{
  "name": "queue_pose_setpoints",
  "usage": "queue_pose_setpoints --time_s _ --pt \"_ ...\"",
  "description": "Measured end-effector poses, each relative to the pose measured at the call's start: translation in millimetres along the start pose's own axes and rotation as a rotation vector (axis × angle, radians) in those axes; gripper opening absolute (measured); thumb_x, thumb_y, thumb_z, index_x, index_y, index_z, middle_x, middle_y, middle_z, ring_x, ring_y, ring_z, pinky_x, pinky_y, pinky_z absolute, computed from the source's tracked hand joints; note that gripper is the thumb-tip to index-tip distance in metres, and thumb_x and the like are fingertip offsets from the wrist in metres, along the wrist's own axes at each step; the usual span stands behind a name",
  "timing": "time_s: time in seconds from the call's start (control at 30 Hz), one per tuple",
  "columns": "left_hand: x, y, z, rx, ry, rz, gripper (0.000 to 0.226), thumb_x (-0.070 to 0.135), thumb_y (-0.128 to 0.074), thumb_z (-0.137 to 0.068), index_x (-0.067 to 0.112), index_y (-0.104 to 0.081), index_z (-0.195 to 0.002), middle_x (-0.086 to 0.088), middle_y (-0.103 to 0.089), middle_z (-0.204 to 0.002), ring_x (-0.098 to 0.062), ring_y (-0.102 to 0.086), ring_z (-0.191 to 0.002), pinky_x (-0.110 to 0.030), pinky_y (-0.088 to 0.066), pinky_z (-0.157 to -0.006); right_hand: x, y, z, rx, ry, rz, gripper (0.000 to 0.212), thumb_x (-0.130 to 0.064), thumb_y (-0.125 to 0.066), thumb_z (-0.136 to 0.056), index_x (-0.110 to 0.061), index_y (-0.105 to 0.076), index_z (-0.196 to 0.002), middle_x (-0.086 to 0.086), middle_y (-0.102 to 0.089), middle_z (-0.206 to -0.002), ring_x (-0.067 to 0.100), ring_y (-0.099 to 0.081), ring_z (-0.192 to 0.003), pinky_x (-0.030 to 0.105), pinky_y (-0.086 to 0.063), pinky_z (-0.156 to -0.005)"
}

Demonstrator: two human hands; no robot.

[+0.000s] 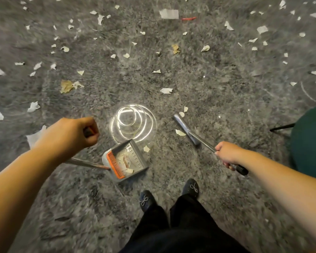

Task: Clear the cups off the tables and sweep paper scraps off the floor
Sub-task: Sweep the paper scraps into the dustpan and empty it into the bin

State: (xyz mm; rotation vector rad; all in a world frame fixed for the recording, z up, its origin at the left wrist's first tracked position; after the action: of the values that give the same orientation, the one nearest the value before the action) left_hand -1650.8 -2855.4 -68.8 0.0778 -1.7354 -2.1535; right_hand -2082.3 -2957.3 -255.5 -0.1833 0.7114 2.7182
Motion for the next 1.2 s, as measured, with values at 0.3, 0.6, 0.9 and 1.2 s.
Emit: queue_pose_setpoints --time_s 0.3,0.6,0.9,1.2 --pt "-14.3 -17.5 -15.1 -0.011 -0.035 -0.018 0.020 0.038 -0.071 -0.079 0.039 -0.052 -0.074 0.019 -0.048 -0.056 -0.013 -0.048 -0.054 -0.027 -0.042 -0.052 -40.9 -73.5 26.2 -0.087 0.036 0.165 0.023 -0.014 -0.041 -0.102 -0.009 -0.044 -0.124 0.014 -0.050 -0.060 0.021 -0.045 -0.044 0.027 -0.039 -0.044" --pt "-32.4 -18.1 -0.7 0.041 -0.051 -0.002 0.022 0.035 -0.072 -0.078 0.039 -0.050 -0.074 0.020 -0.044 -0.053 -0.005 -0.042 -0.050 -0.023 -0.034 -0.047 -75.0 -149.2 54.5 -0.223 0.135 0.161 0.031 -0.020 -0.045 -0.100 -0.018 -0.043 -0.131 0.006 -0.054 -0.074 0.014 -0.049 -0.043 0.021 -0.040 -0.041" --pt "-78.8 -16.3 46.1 0.077 0.008 0.016 0.019 0.030 -0.073 -0.078 0.035 -0.055 -0.075 0.014 -0.048 -0.052 -0.015 -0.049 -0.050 -0.024 -0.041 -0.046 -109.6 -172.1 107.0 -0.295 0.221 0.079 0.031 -0.022 -0.046 -0.100 -0.021 -0.046 -0.131 0.000 -0.054 -0.068 0.001 -0.045 -0.032 0.016 -0.037 -0.035" --pt "-163.3 6.8 105.1 0.155 0.276 0.104 0.011 0.029 -0.073 -0.077 0.031 -0.062 -0.077 0.015 -0.049 -0.056 -0.019 -0.047 -0.053 -0.030 -0.044 -0.055 -164.5 -151.1 96.5 -0.173 0.235 0.063 0.030 -0.020 -0.046 -0.100 -0.022 -0.046 -0.131 0.008 -0.052 -0.064 0.010 -0.043 -0.032 0.018 -0.036 -0.034"
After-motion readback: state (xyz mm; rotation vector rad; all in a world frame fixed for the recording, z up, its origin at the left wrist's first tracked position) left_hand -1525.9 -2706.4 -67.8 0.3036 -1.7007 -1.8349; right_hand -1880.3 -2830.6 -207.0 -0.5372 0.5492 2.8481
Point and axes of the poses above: each hand's wrist, its own z-axis away from the middle knuckle, its own y-axis out of the back of the hand, x = y × z, the point moved 10 cm from there along -z, towards the middle knuckle
